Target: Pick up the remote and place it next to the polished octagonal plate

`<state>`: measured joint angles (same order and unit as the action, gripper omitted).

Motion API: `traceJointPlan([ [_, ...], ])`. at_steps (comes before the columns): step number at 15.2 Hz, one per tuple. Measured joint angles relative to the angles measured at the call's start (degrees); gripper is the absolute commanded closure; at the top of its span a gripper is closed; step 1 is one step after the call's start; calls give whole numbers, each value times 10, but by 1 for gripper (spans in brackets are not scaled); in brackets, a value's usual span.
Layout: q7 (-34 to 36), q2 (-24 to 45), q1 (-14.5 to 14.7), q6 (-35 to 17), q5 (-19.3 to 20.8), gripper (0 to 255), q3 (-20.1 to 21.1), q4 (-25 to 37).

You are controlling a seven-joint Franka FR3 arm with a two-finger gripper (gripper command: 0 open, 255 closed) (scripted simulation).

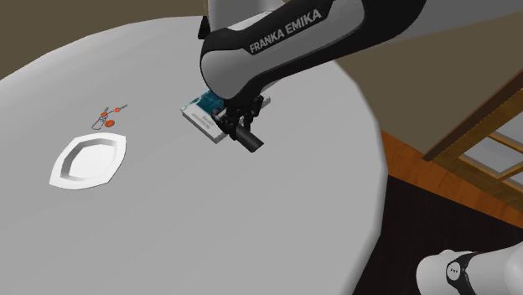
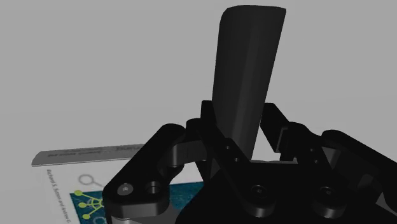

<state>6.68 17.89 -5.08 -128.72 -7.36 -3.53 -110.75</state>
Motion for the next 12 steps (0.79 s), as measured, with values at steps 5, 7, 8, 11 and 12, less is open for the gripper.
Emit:
traceJointPlan([
  [5,46,87,26,43,5,255,13,133],
  [7,61,122,34,64,7,255,16,191],
  [8,70,137,40,72,8,255,17,214],
  [11,91,203,51,111,12,255,21,321],
  [12,99,223,56,127,13,255,22,358],
])
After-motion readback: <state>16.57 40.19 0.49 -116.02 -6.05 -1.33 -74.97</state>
